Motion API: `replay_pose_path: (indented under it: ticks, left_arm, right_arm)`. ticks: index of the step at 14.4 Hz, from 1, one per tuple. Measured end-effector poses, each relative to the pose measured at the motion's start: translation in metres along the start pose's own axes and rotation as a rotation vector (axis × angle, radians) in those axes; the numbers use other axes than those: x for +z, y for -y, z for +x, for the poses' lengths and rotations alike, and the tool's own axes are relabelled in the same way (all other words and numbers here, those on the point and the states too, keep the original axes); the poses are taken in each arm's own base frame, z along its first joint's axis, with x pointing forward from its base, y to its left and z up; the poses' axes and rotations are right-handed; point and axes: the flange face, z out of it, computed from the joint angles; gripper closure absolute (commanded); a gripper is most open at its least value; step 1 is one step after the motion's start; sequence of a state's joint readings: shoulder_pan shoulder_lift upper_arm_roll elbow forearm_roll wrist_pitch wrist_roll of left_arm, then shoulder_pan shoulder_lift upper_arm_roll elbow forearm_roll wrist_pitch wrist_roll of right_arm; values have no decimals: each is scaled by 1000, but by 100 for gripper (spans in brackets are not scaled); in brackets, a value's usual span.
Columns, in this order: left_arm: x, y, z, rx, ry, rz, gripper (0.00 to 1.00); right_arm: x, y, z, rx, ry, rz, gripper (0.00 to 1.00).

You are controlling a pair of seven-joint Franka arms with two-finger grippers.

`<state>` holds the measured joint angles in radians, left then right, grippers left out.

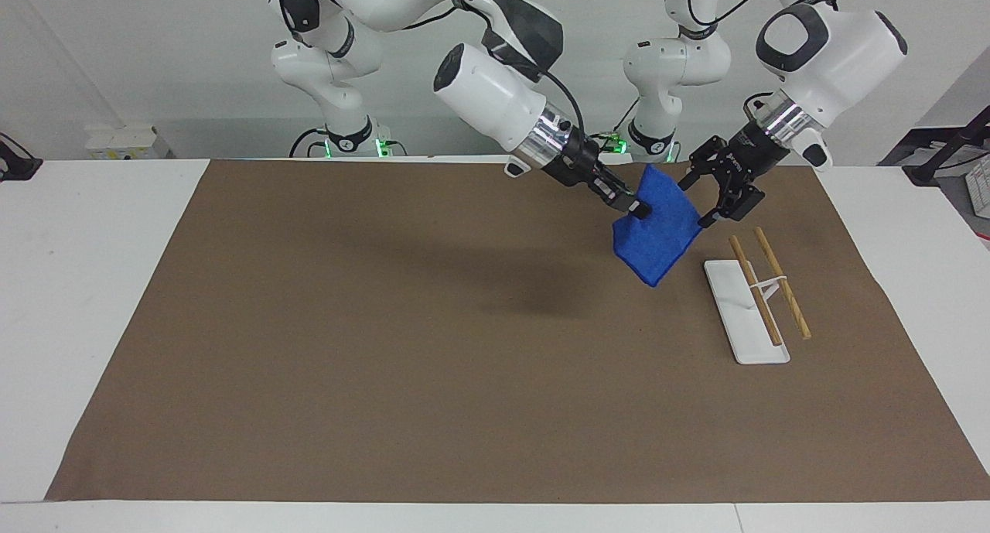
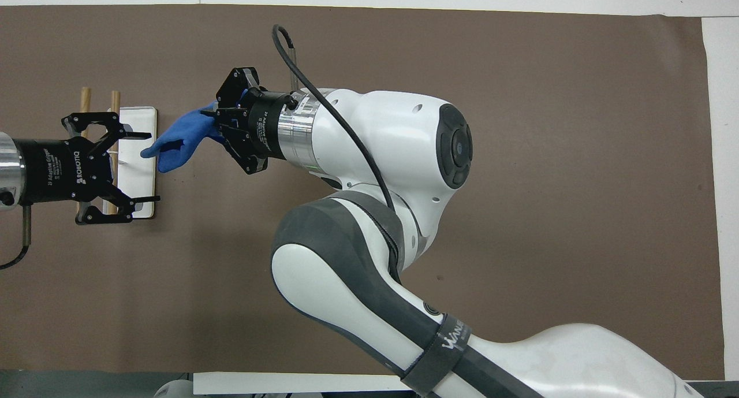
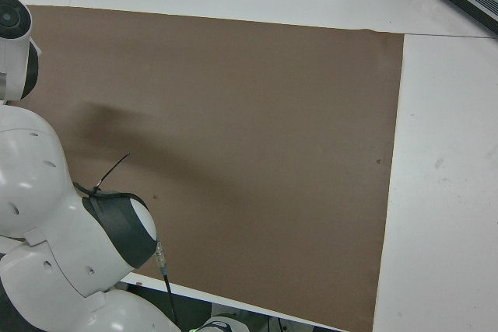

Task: Right arm passes towel to left arm to hang
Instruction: 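Bring the towel to the left gripper and grasp it there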

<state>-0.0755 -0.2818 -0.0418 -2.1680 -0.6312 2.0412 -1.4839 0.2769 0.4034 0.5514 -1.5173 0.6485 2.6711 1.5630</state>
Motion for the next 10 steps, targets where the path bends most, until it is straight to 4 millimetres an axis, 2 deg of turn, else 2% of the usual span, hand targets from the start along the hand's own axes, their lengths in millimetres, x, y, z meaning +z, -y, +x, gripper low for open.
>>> replay_pose_path:
  ticks: [3, 7, 10]
  left_arm:
    - [-1, -6, 5, -86, -2, -72, 0]
    - [2, -5, 6, -99, -2, -76, 2]
    - [12, -1, -6, -75, 0, -58, 11]
  right_arm:
    - [-1, 2, 1, 1, 0, 4, 100]
    - [-1, 2, 2, 3, -1, 3, 100]
    - [0, 2, 4, 5, -1, 1, 100]
